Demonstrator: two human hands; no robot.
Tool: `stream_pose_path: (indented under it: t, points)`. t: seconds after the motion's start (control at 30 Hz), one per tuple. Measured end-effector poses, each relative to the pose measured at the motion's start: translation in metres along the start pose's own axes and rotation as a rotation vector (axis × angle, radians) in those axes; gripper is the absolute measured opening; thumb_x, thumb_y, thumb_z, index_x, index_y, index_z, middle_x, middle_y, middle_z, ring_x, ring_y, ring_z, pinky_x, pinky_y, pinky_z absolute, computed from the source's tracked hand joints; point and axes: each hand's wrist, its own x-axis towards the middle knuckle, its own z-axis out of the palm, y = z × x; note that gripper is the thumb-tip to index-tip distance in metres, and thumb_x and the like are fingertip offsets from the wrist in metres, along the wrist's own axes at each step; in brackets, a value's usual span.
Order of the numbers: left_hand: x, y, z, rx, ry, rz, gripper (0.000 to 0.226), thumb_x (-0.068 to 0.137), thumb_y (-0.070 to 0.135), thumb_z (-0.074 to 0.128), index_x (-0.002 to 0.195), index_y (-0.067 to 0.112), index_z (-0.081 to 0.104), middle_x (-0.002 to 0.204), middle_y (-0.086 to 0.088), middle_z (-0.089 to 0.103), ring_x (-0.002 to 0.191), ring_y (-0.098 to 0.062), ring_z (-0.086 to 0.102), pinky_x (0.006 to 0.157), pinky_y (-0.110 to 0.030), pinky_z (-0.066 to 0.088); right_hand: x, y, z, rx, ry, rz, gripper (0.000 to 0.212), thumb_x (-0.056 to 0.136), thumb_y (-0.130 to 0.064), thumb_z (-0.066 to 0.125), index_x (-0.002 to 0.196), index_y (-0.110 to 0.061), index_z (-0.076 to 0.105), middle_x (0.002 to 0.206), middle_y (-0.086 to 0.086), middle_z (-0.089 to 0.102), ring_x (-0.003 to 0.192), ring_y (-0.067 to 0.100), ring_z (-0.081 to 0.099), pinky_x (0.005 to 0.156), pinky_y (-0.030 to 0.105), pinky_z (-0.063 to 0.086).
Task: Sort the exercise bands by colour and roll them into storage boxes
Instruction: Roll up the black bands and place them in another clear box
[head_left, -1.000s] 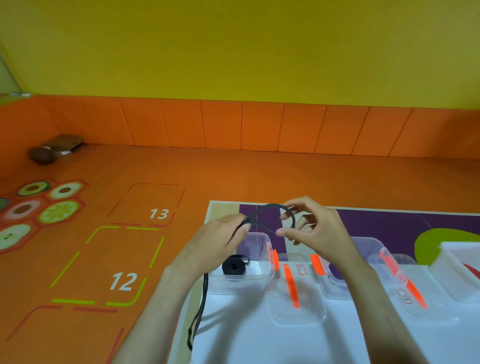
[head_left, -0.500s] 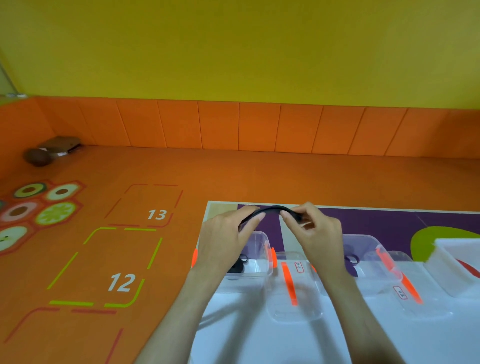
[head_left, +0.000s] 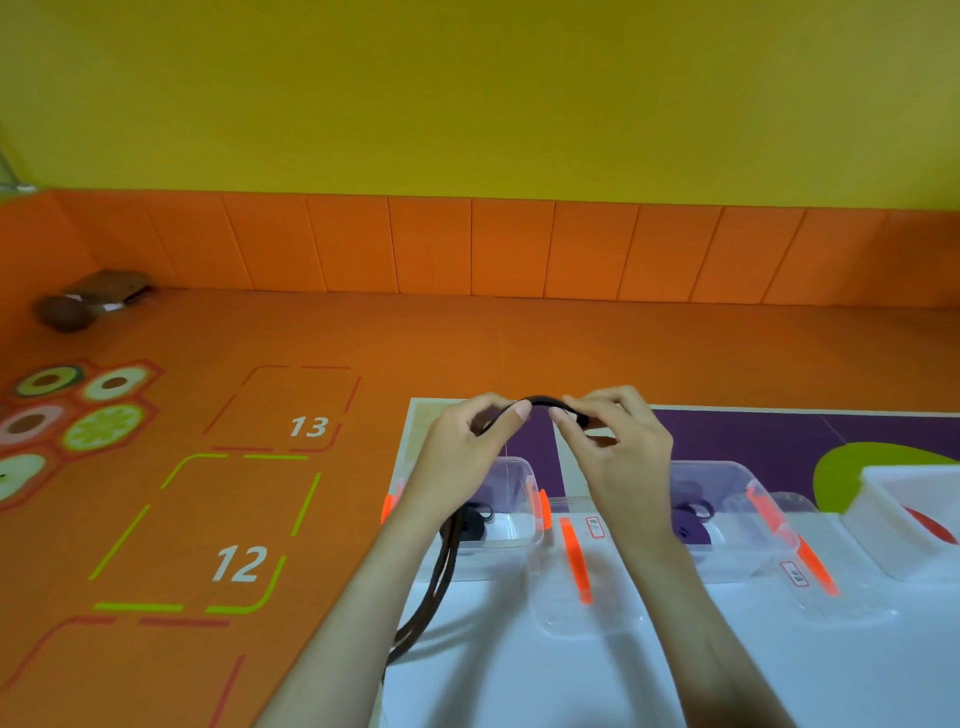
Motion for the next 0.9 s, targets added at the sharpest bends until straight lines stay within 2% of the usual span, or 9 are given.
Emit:
stream_pose_path:
  t: [0.07, 0.17, 0.27, 0.4, 0.5, 0.67, 0.77, 0.83, 0.9]
  points:
    - [0.002, 0.0, -0.004, -0.051, -0.006, -0.004, 0.02, 0.104, 0.034, 0.065, 0.097, 0.019, 0.077, 0.061, 0.018, 0.058, 0.053, 0.001, 0.049, 0.056, -0.014, 0.036, 0.003, -0.002, -0.002, 0.066, -0.123, 0.089, 0.014, 0.085, -0.014, 0.086, 0.097, -0.015, 0.08, 0.098, -0.001, 0.072, 0.079, 0.013, 0.07, 0.07, 0.013, 0.055]
    - [0.004, -0.001, -0.009, -0.04, 0.009, 0.019, 0.012, 0.101, 0.027, 0.07, 0.094, 0.022, 0.079, 0.083, 0.011, 0.075, 0.078, -0.005, 0.066, 0.072, -0.017, 0.047, 0.01, -0.003, -0.006, 0.067, -0.415, 0.254, 0.008, 0.087, -0.024, 0.083, 0.088, -0.027, 0.076, 0.08, -0.007, 0.076, 0.073, 0.013, 0.073, 0.074, 0.038, 0.061]
    - [0.006, -0.003, -0.013, -0.03, 0.0, 0.007, 0.009, 0.098, 0.025, 0.074, 0.092, 0.022, 0.08, 0.087, 0.008, 0.077, 0.079, -0.003, 0.067, 0.071, -0.015, 0.047, 0.015, -0.003, -0.007, 0.086, -0.533, 0.324, 0.016, 0.087, -0.028, 0.084, 0.078, -0.026, 0.071, 0.068, -0.005, 0.074, 0.064, 0.017, 0.072, 0.068, 0.046, 0.06]
    - [0.006, -0.001, -0.02, -0.034, -0.067, 0.004, 0.01, 0.097, 0.025, 0.076, 0.096, 0.017, 0.081, 0.081, 0.016, 0.075, 0.074, 0.005, 0.062, 0.068, -0.009, 0.043, 0.022, -0.003, -0.009, 0.199, -0.66, 0.444, 0.03, 0.081, -0.026, 0.09, 0.08, -0.013, 0.063, 0.067, 0.006, 0.071, 0.061, 0.02, 0.063, 0.063, 0.039, 0.05]
    - [0.008, -0.002, -0.023, -0.012, -0.14, -0.027, 0.012, 0.099, 0.025, 0.074, 0.099, 0.015, 0.079, 0.074, 0.025, 0.068, 0.068, 0.01, 0.057, 0.066, -0.005, 0.04, 0.026, -0.005, -0.013, 0.33, -0.778, 0.526, 0.039, 0.083, -0.019, 0.089, 0.092, 0.001, 0.057, 0.077, 0.015, 0.076, 0.066, 0.02, 0.068, 0.064, 0.026, 0.052]
    - [0.012, -0.002, -0.03, -0.017, -0.136, -0.044, 0.016, 0.102, 0.027, 0.069, 0.102, 0.014, 0.078, 0.067, 0.027, 0.063, 0.062, 0.01, 0.053, 0.062, -0.006, 0.039, 0.032, -0.011, -0.014, 0.582, -0.765, 0.589, 0.034, 0.093, -0.018, 0.077, 0.114, -0.009, 0.052, 0.094, 0.022, 0.078, 0.069, 0.032, 0.068, 0.071, 0.037, 0.061]
    - [0.012, -0.001, -0.029, -0.093, -0.14, -0.064, 0.018, 0.103, 0.021, 0.068, 0.106, 0.006, 0.077, 0.067, 0.021, 0.066, 0.054, 0.007, 0.052, 0.055, -0.006, 0.038, 0.03, -0.014, -0.011, 0.596, -0.79, 0.553, 0.033, 0.095, -0.016, 0.075, 0.112, -0.005, 0.05, 0.091, 0.023, 0.076, 0.07, 0.033, 0.069, 0.071, 0.036, 0.059]
    - [0.01, 0.001, -0.029, -0.163, -0.153, -0.086, 0.017, 0.102, 0.024, 0.069, 0.106, 0.011, 0.08, 0.077, 0.008, 0.071, 0.054, 0.002, 0.048, 0.054, -0.008, 0.037, 0.029, -0.016, -0.01, 0.598, -0.809, 0.553, 0.032, 0.098, -0.018, 0.072, 0.112, -0.002, 0.049, 0.087, 0.013, 0.078, 0.071, 0.033, 0.068, 0.068, 0.033, 0.055]
    - [0.009, 0.0, -0.03, -0.223, -0.148, -0.11, 0.015, 0.1, 0.028, 0.071, 0.104, 0.019, 0.082, 0.085, -0.001, 0.073, 0.057, -0.006, 0.044, 0.054, -0.013, 0.036, 0.027, -0.017, -0.01, 0.618, -0.819, 0.571, 0.027, 0.101, -0.022, 0.067, 0.111, -0.004, 0.049, 0.097, 0.012, 0.08, 0.072, 0.029, 0.063, 0.067, 0.032, 0.049]
